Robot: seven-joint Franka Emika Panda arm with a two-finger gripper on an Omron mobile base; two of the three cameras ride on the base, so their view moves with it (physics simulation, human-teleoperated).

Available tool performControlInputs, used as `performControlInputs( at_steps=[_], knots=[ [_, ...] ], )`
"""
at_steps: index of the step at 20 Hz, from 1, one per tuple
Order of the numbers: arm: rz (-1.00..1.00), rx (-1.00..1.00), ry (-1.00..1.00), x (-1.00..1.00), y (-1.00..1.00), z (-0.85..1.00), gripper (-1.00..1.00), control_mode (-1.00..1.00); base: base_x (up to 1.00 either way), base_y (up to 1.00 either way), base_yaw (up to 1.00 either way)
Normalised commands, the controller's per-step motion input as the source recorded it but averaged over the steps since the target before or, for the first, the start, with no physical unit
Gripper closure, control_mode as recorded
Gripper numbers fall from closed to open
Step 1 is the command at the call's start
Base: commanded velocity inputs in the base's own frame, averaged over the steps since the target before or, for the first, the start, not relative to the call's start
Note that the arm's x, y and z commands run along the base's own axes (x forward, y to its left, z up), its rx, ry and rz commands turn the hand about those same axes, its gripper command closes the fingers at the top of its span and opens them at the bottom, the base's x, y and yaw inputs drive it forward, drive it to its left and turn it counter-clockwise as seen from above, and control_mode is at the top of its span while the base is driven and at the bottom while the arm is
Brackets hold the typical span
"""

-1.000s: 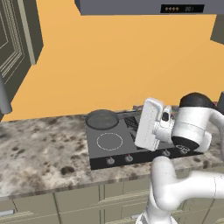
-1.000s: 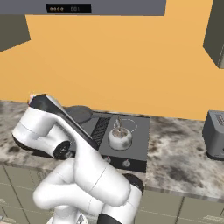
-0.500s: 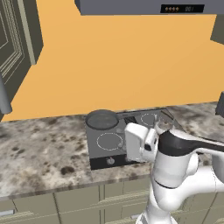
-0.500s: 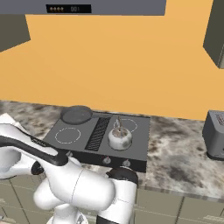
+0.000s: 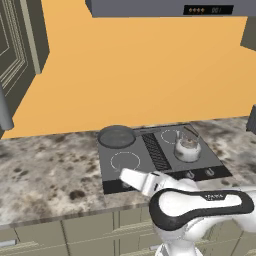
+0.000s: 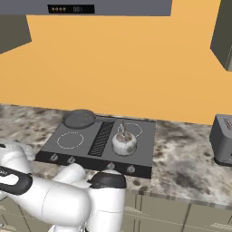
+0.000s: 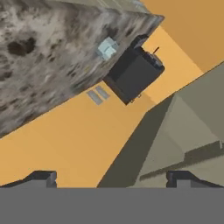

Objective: Pick the pan from the cabinet and place it on the stove. Then turn on the stove burner for the pan.

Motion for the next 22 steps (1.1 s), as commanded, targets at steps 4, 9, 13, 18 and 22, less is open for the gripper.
performControlInputs(
  at_steps=[4, 9, 13, 18, 22],
  knots=[
    [0.01, -0.52, -0.49, 0.0, 0.0, 0.38, -1.0, -1.0, 0.0, 0.0, 0.0],
    [0.0, -0.51, -0.44, 0.0, 0.0, 0.47, -1.0, -1.0, 0.0, 0.0, 0.0],
    [0.01, -0.49, -0.41, 0.03, -0.03, 0.56, -1.0, -1.0, 0.0, 0.0, 0.0],
    [0.0, -0.45, -0.34, 0.01, -0.14, 0.79, -1.0, -1.0, 0.0, 0.0, 0.0],
    [0.0, -0.38, -0.25, -0.02, -0.16, 1.0, -1.0, -1.0, 0.0, 0.0, 0.0]
  ],
)
